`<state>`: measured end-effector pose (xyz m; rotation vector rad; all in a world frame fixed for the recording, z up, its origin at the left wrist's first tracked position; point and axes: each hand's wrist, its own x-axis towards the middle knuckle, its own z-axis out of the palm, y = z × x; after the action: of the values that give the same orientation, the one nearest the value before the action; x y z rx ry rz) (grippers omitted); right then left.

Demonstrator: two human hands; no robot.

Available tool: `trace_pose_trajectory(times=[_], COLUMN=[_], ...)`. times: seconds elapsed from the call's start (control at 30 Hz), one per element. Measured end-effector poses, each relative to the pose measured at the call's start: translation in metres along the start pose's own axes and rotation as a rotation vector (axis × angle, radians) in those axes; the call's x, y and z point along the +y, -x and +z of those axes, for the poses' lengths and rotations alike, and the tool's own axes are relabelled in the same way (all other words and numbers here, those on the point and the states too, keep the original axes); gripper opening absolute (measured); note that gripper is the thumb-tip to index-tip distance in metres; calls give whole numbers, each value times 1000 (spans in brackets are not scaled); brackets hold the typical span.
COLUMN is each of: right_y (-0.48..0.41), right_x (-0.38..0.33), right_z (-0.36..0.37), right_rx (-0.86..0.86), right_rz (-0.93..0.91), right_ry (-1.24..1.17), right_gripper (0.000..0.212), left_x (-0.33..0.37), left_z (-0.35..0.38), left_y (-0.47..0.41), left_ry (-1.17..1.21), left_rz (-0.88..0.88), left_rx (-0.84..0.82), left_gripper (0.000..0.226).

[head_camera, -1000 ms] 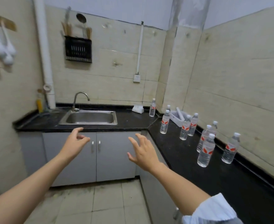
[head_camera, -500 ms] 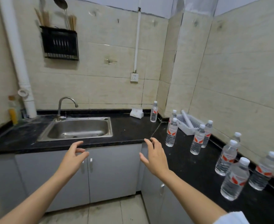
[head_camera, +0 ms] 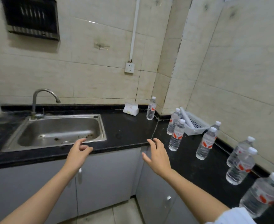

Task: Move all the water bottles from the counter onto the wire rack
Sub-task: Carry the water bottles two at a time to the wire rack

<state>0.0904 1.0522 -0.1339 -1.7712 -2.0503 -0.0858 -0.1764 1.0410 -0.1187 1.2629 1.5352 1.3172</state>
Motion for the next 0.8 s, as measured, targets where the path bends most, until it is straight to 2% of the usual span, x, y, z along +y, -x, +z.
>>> trace_pose_trajectory(times=[0.27,0.4,0.53,0.8], right_y=[-107,-116,-113,-147], right_x=[-36,-44,-25,58], right_z=[20,52,72,87], right_rx=[62,-6,-93,-40], right_rz=[244,322,416,579], right_ry=[-68,-96,-70,-148], right_gripper=[60,60,60,62], left_x=[-2,-26,-48,-50], left_z=[1,15,48,137], left_y=[-143,-182,-200,-245], left_ry=[61,57,52,-10], left_rz=[52,-4,-71,-107], left_rx=[-138,-212,-281,-384], left_gripper=[43,43,42,44])
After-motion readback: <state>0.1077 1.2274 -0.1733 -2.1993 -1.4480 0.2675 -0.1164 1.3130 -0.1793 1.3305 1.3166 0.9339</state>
